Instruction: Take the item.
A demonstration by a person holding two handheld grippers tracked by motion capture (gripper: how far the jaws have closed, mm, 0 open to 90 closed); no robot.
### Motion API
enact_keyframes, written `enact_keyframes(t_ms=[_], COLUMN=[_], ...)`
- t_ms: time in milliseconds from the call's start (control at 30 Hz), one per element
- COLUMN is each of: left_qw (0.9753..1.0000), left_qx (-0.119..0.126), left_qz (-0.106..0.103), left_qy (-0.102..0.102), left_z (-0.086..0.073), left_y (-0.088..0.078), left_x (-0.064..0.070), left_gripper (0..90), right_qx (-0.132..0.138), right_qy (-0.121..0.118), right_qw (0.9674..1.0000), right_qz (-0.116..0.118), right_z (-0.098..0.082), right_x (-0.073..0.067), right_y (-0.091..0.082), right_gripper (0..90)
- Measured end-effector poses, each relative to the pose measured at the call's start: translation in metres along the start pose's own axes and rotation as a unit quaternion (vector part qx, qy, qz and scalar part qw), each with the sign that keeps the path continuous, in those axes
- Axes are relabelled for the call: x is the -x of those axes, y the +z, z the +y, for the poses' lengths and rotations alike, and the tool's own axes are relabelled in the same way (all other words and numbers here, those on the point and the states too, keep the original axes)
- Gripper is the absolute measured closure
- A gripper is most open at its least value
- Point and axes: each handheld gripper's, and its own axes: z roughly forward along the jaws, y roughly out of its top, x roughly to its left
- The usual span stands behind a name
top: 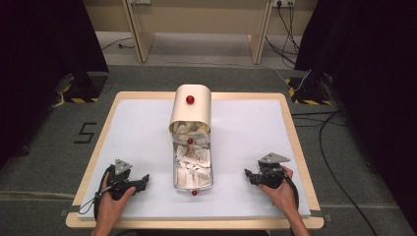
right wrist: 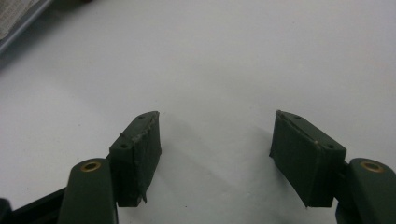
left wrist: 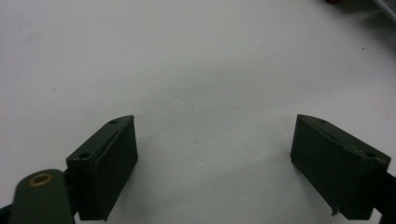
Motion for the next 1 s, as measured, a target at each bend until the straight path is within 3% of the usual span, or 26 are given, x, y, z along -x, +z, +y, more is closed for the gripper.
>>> enact_keyframes(t_ms=[1000], left_qw=[1.0000], left_qx=[0.000], left_qz=[0.000], left_qy=[0.000], left_z=[0.0000], left_y=[0.0000], left_x=[-0.0001], left_gripper=[13.8], right_qx=[-0.001], right_qy=[0.000], right_qw=[1.0000], right_qz=[0.003], right_z=[0.0004], right_x=[-0.0001], right_y=[0.0001], right_gripper=[31.4])
